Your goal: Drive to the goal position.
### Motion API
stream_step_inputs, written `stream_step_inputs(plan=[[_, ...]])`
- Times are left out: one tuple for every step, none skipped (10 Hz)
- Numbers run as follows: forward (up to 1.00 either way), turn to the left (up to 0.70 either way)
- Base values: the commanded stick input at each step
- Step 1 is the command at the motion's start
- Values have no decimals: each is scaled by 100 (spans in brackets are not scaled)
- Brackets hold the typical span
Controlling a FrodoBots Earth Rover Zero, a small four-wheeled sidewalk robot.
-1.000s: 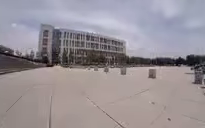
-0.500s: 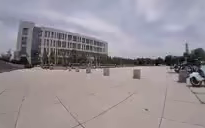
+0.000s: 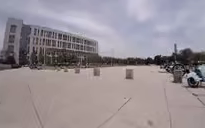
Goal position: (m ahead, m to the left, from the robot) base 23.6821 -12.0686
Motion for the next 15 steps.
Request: stream_step_inputs(plan=[[100, 0], [100, 0], [100, 0], [100, -1], [100, -5], [100, -15], [100, -26], [100, -31], [100, -28], [100, -18], [100, -9], [100, -1], [100, 0], [100, 0], [100, 0]])
